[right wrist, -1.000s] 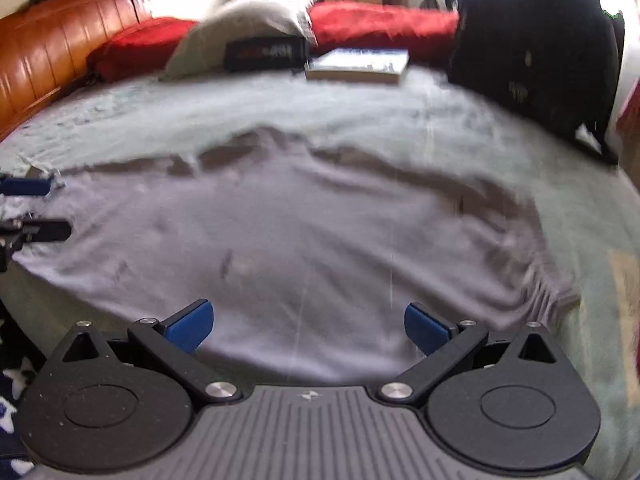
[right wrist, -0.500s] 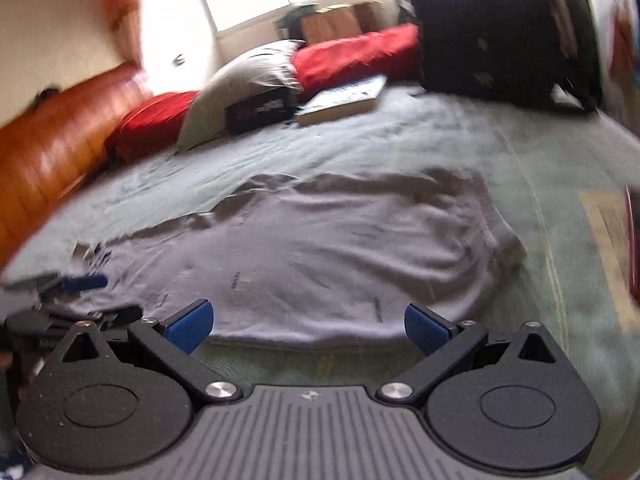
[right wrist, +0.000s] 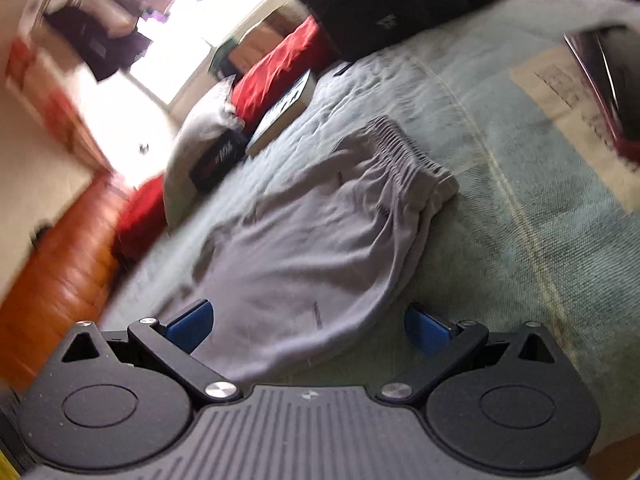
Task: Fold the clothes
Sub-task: 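Move the right gripper toward the elastic waistband of the grey garment, then close the right gripper on the elastic waistband edge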
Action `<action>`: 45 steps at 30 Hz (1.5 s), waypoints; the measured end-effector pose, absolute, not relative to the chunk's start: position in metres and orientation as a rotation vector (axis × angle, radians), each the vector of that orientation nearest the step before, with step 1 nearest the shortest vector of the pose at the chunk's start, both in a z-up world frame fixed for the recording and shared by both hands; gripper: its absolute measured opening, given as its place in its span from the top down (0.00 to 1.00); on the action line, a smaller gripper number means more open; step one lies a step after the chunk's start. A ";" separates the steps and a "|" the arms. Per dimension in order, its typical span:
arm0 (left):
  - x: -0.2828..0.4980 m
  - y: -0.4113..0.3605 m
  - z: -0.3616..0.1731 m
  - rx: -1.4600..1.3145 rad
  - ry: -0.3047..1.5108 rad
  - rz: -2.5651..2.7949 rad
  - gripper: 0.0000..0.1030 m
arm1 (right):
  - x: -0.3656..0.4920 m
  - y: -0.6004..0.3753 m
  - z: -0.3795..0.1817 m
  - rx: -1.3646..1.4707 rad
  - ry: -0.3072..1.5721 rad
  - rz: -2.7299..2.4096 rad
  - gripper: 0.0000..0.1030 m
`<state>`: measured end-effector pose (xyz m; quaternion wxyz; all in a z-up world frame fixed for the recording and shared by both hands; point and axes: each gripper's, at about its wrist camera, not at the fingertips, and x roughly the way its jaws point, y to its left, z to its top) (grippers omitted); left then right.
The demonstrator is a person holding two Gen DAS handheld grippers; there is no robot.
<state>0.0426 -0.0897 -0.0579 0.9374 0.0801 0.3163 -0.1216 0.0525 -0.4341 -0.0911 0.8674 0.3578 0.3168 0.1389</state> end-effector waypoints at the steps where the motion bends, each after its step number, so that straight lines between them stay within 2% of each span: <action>1: 0.043 -0.089 -0.058 0.162 0.647 -0.249 0.12 | 0.055 -0.439 -0.094 0.784 0.658 0.292 0.00; 10: 0.041 -0.084 -0.054 0.123 0.627 -0.233 0.12 | 0.069 -0.456 -0.102 1.018 0.563 0.238 0.00; 18: 0.042 -0.078 -0.052 0.091 0.618 -0.218 0.12 | 0.073 -0.430 -0.100 0.997 0.625 0.320 0.00; 26: 0.041 -0.075 -0.050 0.069 0.612 -0.210 0.12 | 0.088 -0.453 -0.111 1.159 0.471 0.253 0.00; 32: 0.041 -0.074 -0.049 0.058 0.614 -0.201 0.12 | 0.086 -0.420 -0.105 1.060 0.563 0.319 0.00; 40: 0.040 -0.072 -0.048 0.058 0.623 -0.229 0.12 | 0.113 -0.437 -0.111 1.148 0.493 0.274 0.00; 45: 0.039 -0.071 -0.051 0.043 0.678 -0.334 0.12 | 0.117 -0.431 -0.112 1.089 0.488 0.292 0.00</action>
